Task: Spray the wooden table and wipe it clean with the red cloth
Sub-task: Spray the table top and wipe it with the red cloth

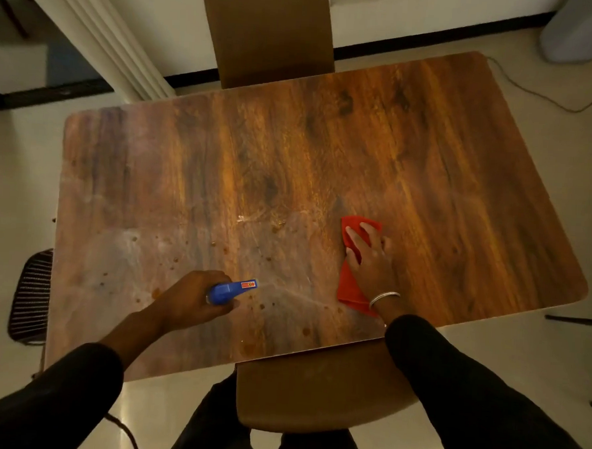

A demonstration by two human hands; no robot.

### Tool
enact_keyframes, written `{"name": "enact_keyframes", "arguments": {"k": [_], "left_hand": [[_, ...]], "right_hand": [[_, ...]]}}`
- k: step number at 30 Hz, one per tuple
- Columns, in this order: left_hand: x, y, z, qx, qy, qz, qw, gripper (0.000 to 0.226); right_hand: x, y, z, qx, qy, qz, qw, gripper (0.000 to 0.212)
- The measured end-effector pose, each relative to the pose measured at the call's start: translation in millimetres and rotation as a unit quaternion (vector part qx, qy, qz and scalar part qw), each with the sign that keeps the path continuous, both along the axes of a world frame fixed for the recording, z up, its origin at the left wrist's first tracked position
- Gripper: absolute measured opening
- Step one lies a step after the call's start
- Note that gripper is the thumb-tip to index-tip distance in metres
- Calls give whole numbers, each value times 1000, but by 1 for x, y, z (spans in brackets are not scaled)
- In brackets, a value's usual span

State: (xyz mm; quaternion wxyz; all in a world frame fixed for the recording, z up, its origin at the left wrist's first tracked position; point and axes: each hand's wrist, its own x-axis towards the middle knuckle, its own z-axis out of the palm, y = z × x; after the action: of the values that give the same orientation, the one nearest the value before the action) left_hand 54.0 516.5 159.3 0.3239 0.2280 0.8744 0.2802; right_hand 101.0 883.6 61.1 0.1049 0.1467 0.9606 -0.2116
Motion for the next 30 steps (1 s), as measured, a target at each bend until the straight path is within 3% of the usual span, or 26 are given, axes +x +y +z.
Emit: {"name": "enact_keyframes", "arguments": {"k": [7,12,16,21,25,30], "left_hand": [[3,-16,-2,12,4,49,999,18],[4,-25,-4,47,-10,76,996,21],[-1,-38,0,68,-23,110,991,20],[-5,-54,7,96,-25,139,985,18],[-4,-60,8,110,-31,154,982,19],[-8,-61,18,144,-25,164,976,21]], "right_hand": [[6,-74,-5,-22,-2,27,999,52],[35,-151,-18,40,-70,195,978,69],[76,-135,-22,73,-66,290,952,71],[19,-86,-16,141,-98,192,966,70],[-40,-126,-9,124,-92,189,970,72],[1,-189,-18,86,-82,231,966,71]]}}
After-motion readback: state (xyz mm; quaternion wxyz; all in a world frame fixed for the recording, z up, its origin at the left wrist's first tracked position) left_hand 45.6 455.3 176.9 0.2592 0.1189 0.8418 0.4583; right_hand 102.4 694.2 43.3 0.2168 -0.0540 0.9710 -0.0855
